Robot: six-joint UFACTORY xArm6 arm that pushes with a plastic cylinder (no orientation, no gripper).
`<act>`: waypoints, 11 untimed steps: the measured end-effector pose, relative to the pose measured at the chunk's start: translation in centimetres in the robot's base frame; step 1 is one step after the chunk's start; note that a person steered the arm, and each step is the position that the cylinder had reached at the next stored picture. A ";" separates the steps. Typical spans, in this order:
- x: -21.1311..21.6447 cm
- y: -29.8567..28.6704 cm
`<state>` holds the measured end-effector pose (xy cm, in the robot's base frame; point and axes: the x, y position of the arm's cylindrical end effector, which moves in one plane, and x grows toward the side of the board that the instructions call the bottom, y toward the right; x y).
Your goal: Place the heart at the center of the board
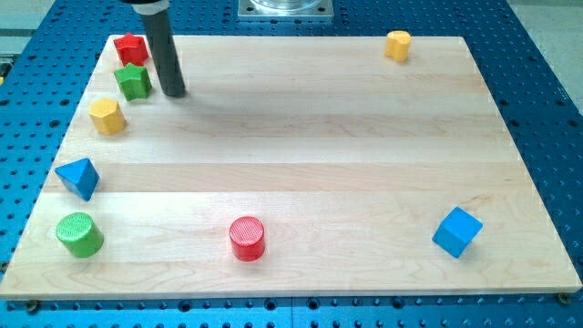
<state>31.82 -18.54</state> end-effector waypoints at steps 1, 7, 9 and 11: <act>0.6 -4.5; -1.4 44.7; -10.3 43.1; -10.2 28.8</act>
